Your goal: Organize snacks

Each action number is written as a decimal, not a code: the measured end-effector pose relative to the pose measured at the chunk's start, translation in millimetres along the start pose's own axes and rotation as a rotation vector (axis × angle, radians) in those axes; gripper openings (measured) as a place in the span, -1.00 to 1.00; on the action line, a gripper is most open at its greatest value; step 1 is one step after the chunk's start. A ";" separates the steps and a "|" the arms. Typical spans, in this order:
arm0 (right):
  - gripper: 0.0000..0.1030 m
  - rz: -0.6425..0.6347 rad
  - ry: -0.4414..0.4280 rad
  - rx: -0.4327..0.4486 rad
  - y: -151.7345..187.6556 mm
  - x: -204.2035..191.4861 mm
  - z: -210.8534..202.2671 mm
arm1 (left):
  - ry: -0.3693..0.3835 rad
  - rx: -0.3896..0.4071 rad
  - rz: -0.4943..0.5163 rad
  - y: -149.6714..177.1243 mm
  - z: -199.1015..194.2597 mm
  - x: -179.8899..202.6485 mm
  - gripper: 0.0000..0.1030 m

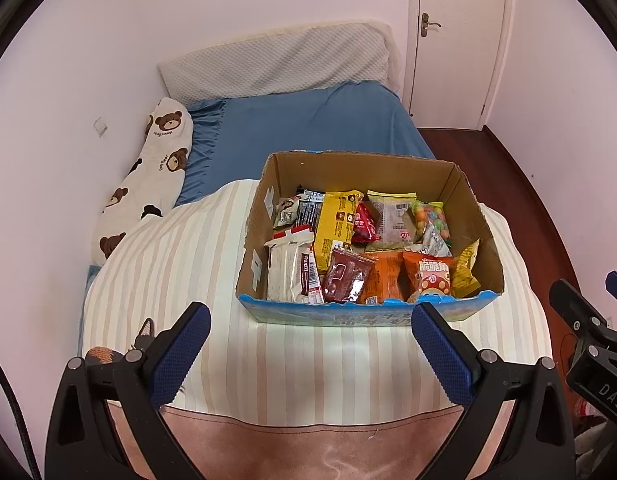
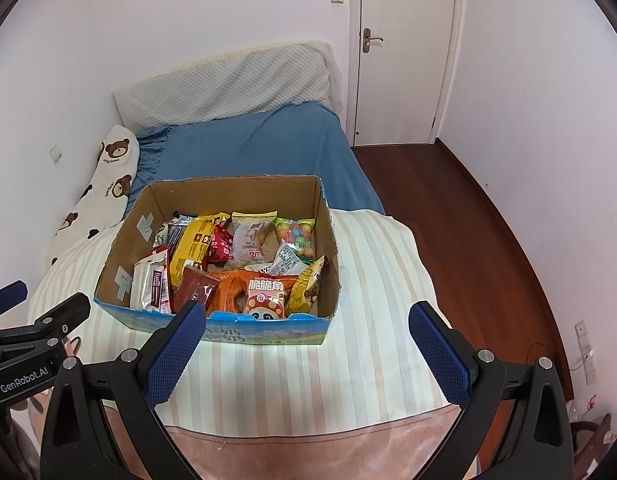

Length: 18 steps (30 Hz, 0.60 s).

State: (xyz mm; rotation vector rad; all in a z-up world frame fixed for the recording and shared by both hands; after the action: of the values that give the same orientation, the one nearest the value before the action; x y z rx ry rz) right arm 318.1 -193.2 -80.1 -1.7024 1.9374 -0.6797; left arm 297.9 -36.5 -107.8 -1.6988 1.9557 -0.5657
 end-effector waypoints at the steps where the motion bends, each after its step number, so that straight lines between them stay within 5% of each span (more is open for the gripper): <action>1: 1.00 0.000 -0.001 0.001 0.3 0.2 -0.1 | 0.001 -0.001 0.000 0.0 -0.2 -0.2 1.00; 18: 1.00 0.006 -0.005 -0.010 5.7 2.1 -4.8 | 0.020 -0.019 0.009 4.5 -3.2 3.3 1.00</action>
State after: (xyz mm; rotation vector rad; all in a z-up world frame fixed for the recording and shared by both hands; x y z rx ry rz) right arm 310.5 -194.4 -80.1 -1.7020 1.9446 -0.6648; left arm 292.1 -39.2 -108.2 -1.7013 1.9875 -0.5647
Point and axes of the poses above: each gripper's, at about its wrist camera, not at the fingertips, and z roughly the way its jaws point, x to its right, y to its underside, the point moved 2 cm from there along z, roughly the way its jaws point, and after that the axes turned 4 degrees about x, right-handed, at the moved point
